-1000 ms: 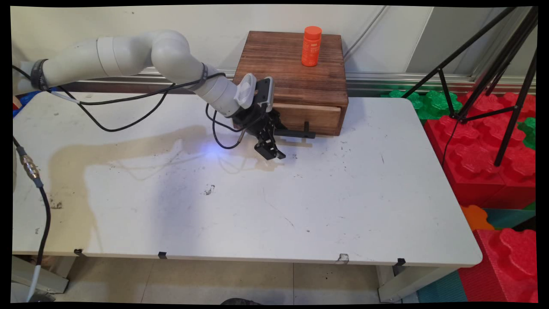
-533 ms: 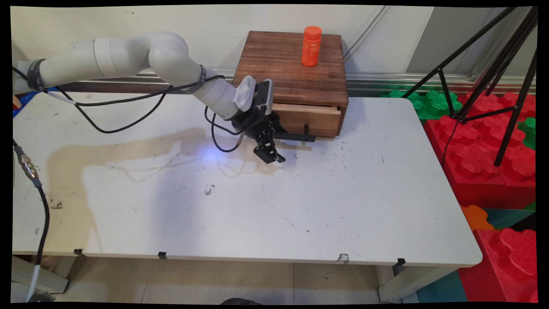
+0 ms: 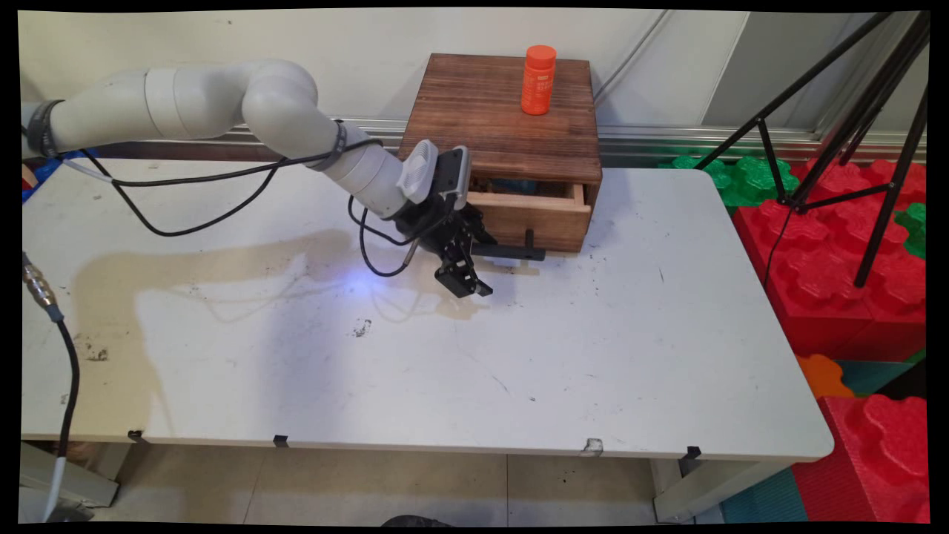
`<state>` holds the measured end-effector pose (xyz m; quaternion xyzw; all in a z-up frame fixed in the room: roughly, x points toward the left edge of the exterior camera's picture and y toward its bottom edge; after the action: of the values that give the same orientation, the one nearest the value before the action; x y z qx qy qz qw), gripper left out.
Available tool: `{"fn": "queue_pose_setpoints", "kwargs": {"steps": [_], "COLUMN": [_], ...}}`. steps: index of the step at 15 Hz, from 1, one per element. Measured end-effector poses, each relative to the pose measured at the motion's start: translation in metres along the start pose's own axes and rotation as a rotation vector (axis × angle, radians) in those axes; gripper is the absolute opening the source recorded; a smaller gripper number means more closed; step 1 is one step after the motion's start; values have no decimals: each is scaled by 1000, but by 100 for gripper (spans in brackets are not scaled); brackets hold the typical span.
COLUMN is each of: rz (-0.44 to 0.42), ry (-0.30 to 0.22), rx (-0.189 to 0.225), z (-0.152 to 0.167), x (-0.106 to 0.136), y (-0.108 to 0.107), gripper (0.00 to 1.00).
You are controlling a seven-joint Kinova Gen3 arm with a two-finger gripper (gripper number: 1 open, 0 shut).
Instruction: Open the drawer
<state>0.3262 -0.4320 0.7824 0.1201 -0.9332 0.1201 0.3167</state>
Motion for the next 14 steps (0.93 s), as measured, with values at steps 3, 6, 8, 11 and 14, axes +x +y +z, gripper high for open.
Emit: {"fn": "queue_pose_setpoints", "kwargs": {"steps": [3, 6, 8, 11, 14], "rz": [-5, -10, -14, -19, -25], "ry": [4, 8, 11, 13, 17], "rx": [-10, -23, -30, -40, -51], "z": [-2, -4, -6, -7, -9], "x": [2, 4, 6, 8, 10], "y": [9, 20, 28, 37, 48], "gripper": [100, 100, 100, 100, 100]}}
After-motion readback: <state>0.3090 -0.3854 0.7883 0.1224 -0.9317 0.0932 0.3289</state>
